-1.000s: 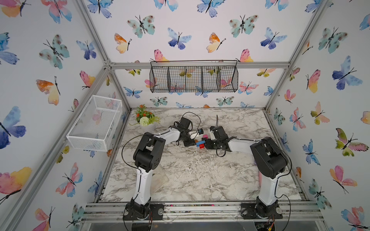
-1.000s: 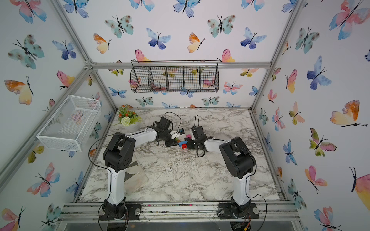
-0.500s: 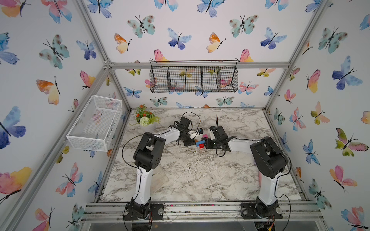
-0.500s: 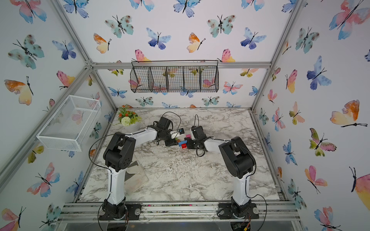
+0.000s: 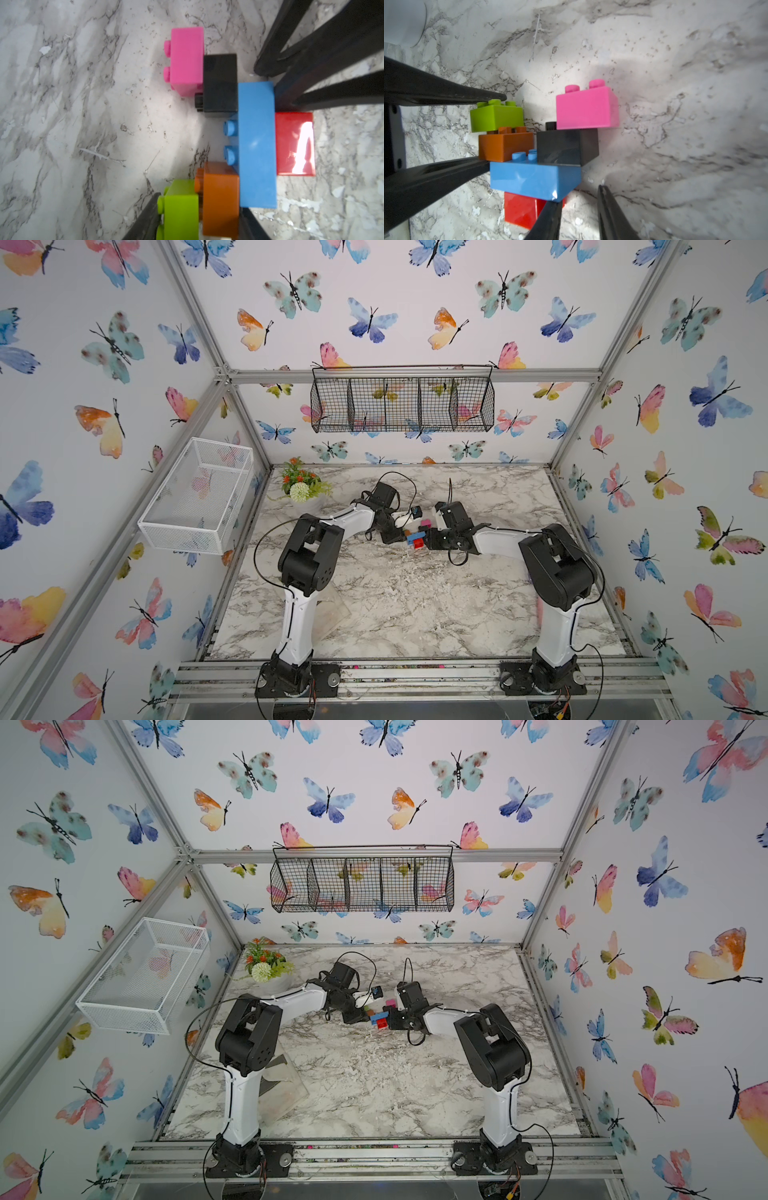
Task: Assemble the letter v with lego
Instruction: Assemble the lego brick with the lego brick.
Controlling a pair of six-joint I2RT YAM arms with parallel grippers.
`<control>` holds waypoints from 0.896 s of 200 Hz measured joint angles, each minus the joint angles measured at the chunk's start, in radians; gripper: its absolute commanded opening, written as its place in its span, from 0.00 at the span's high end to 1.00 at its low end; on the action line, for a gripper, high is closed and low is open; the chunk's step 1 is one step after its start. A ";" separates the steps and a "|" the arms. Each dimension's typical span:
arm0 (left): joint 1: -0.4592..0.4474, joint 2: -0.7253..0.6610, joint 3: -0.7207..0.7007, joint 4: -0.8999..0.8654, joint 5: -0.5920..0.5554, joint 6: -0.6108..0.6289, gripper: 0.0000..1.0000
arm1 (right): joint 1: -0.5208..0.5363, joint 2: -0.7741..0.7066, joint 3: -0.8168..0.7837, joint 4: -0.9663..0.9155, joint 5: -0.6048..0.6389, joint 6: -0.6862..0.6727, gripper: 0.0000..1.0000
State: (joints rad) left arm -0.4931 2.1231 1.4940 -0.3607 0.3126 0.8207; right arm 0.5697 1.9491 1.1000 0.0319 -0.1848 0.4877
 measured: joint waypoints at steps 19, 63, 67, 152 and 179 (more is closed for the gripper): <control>0.000 0.006 0.011 -0.007 -0.004 -0.003 0.50 | 0.000 0.002 0.000 0.004 0.000 0.000 0.66; 0.000 0.008 0.014 -0.014 -0.006 -0.006 0.45 | 0.000 0.005 0.003 0.006 0.000 -0.002 0.66; 0.000 0.008 0.014 -0.015 -0.006 -0.006 0.44 | 0.000 0.005 0.003 0.007 0.000 -0.002 0.66; 0.007 0.007 0.014 -0.035 -0.023 -0.037 0.23 | 0.000 0.010 0.010 0.006 0.000 -0.010 0.65; 0.019 -0.007 0.008 -0.032 -0.018 -0.061 0.01 | 0.000 0.011 0.010 0.007 -0.004 -0.010 0.65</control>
State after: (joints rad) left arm -0.4744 2.1162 1.5021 -0.3927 0.2943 0.7597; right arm 0.5697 1.9598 1.1103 0.0391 -0.1886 0.4774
